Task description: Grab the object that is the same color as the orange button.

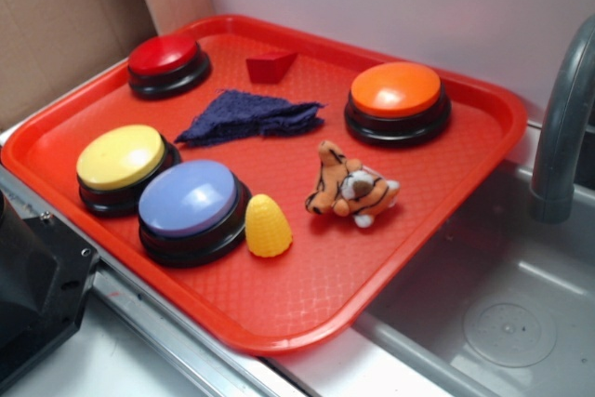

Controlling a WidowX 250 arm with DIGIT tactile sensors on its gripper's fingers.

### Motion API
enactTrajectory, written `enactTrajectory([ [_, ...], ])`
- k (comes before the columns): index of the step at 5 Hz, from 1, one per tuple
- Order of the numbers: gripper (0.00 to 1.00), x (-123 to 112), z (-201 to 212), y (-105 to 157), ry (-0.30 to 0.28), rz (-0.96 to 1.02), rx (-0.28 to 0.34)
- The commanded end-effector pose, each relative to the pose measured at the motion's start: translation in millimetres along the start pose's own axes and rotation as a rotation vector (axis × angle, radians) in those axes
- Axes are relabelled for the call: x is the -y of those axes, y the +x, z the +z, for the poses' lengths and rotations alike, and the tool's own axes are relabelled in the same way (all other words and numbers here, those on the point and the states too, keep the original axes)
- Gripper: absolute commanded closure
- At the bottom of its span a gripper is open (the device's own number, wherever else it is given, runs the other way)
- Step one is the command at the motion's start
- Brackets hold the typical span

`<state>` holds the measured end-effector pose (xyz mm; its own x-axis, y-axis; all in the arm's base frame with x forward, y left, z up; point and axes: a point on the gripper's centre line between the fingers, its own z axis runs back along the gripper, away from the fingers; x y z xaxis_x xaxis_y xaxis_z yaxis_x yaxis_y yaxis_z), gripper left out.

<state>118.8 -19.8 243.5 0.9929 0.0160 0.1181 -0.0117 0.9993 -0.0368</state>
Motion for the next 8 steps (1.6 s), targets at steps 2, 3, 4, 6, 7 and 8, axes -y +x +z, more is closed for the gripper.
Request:
enactTrajectory([
  [2,0.0,15,-1,35,0.014,-0.253,-0.032],
  [3,0.0,34,-16,56,0.063,-0.51,-0.071],
  [4,0.0,81,-56,73,0.073,-0.764,-0.126],
  [6,0.0,123,-125,60,0.131,-1.243,-0.213],
  [7,0.0,118,-138,65,0.211,-1.199,-0.258],
  [8,0.0,112,-159,69,0.168,-1.187,-0.287],
])
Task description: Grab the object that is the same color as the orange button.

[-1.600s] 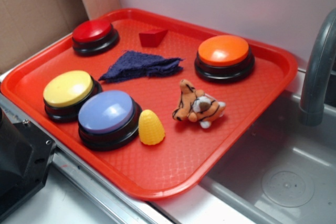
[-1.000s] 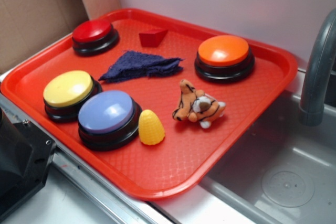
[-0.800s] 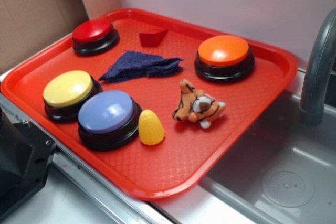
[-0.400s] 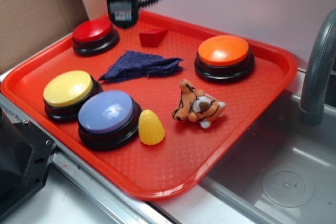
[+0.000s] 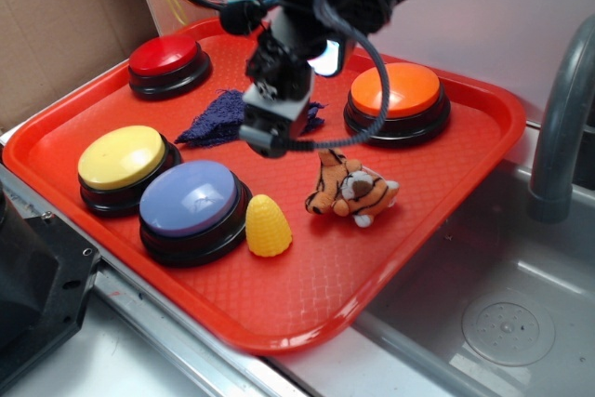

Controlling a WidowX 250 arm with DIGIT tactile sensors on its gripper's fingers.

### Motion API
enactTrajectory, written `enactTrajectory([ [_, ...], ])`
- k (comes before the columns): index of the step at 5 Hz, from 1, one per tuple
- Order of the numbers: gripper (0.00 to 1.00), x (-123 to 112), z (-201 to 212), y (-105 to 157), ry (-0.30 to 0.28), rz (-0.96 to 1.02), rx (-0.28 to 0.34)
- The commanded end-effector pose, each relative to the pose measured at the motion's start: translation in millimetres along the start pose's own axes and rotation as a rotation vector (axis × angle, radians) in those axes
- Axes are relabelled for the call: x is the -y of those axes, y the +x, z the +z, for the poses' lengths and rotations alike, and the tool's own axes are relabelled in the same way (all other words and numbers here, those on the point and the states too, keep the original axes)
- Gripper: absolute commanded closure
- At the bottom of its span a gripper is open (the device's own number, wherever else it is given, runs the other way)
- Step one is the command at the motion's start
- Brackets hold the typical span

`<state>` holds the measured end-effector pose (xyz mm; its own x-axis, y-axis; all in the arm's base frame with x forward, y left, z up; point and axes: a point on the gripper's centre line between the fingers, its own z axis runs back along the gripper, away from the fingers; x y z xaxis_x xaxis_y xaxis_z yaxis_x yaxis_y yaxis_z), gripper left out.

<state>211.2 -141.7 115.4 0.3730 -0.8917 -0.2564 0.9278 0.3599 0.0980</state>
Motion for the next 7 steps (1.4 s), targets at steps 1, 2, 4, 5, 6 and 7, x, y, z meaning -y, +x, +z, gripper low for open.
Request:
enactTrajectory([
  [1,0.0,2,-32,-2,-0.033,0.054,-0.003],
  [2,0.0,0,-50,1,-0.104,0.076,0.024],
  [4,0.0,10,-72,11,-0.148,0.085,0.032],
  [5,0.0,9,-83,21,-0.164,0.122,0.078],
  [6,1.0,11,-96,30,-0.173,0.186,0.164],
  [7,1.0,16,-101,40,-0.175,0.204,0.217],
])
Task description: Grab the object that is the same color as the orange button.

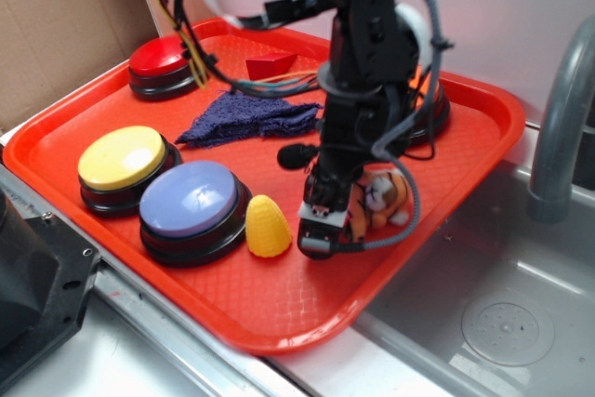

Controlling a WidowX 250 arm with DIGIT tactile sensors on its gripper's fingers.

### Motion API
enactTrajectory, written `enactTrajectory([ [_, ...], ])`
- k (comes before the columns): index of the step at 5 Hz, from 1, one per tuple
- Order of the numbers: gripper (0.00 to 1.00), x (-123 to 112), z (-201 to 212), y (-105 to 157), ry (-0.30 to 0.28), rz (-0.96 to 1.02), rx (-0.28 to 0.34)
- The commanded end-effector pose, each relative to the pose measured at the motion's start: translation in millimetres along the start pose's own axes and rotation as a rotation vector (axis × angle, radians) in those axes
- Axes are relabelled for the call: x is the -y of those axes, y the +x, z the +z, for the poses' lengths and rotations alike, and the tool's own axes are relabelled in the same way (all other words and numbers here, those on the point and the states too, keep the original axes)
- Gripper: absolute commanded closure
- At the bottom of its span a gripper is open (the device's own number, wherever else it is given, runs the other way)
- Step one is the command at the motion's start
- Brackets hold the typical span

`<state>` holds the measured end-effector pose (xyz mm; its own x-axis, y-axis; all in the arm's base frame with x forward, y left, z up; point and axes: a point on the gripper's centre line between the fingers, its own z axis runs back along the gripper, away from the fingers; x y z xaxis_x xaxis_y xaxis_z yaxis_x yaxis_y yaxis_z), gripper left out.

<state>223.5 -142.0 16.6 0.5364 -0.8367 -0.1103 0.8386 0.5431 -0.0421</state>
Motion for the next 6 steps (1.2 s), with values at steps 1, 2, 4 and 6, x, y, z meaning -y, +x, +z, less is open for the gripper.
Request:
enactTrajectory([
  [1,1.0,21,-7,4,-0.022,0.079,0.126],
  [2,1.0,15,39,-27,0.022,0.331,0.15],
  [4,1.0,20,129,-104,0.13,0.835,0.147],
  [6,1.0,25,190,-141,0.119,1.048,0.139],
])
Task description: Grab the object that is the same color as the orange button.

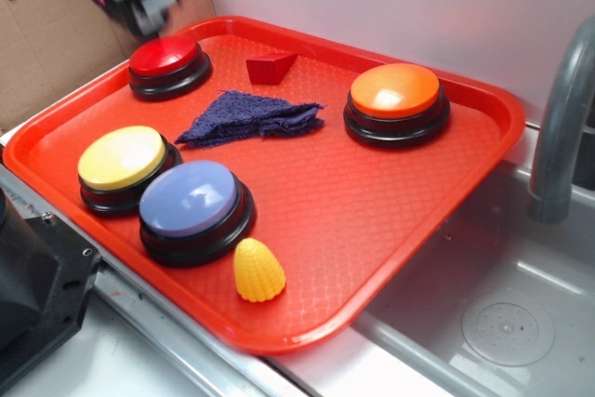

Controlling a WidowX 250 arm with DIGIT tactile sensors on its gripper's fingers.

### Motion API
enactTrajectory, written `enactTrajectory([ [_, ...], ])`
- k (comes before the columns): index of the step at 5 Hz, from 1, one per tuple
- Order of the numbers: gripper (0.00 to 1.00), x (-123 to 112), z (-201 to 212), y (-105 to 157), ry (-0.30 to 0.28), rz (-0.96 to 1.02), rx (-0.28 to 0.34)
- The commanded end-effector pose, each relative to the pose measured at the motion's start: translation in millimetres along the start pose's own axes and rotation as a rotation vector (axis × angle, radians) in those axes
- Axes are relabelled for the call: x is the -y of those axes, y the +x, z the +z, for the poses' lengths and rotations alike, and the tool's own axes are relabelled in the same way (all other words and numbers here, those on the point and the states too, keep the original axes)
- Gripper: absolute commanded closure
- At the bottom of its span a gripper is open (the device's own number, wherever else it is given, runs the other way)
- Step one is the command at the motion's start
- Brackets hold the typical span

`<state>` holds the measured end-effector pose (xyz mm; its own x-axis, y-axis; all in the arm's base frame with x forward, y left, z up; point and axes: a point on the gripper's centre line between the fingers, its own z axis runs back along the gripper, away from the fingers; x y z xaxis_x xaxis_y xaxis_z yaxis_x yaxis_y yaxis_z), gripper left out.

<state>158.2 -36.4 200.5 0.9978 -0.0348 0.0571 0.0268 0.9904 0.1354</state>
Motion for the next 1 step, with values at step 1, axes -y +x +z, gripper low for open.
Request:
enactTrajectory([
  [1,1.0,14.3,16.9,-8.4,-0.066,0.107,0.033],
])
